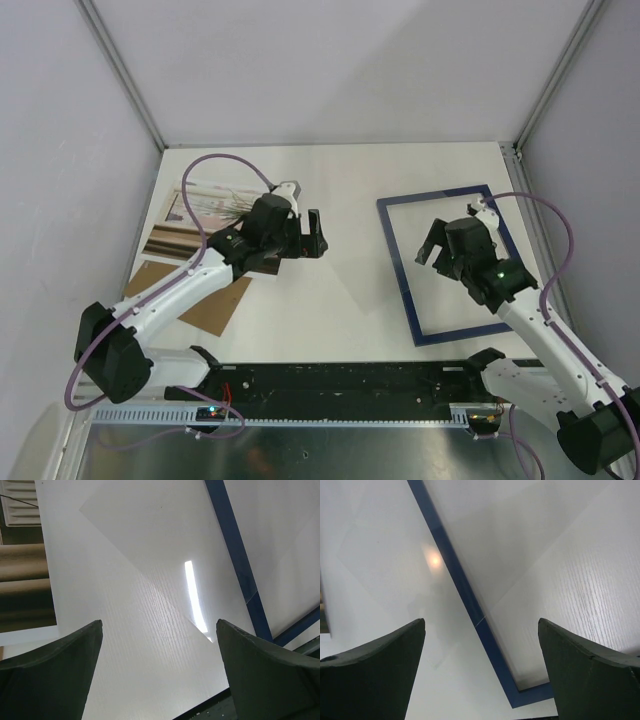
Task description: Put the photo into the frame
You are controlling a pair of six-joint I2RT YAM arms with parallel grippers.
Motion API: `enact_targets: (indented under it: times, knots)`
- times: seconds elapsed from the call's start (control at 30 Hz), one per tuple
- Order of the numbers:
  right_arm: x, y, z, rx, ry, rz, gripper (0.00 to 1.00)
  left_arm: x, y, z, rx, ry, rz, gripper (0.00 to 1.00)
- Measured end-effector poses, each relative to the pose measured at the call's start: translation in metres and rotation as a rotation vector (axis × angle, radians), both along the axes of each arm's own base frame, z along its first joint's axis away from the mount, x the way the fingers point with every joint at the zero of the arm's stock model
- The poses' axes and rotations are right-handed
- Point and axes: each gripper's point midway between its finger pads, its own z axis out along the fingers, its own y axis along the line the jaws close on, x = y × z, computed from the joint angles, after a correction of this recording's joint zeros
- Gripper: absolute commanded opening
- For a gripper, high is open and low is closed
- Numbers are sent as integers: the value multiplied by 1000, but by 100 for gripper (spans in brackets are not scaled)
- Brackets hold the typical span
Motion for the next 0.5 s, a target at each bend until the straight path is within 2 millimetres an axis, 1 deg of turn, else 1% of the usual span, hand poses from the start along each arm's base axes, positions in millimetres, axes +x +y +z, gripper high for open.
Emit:
enact_targets:
  times: [0.27,0.5]
  knots:
    - [-6,-3,-24,-15,45,-3,99,2,0,0,0,-5,4,100]
    - [-6,-5,-37,13,53,-25,99,6,6,9,-24,-18,17,100]
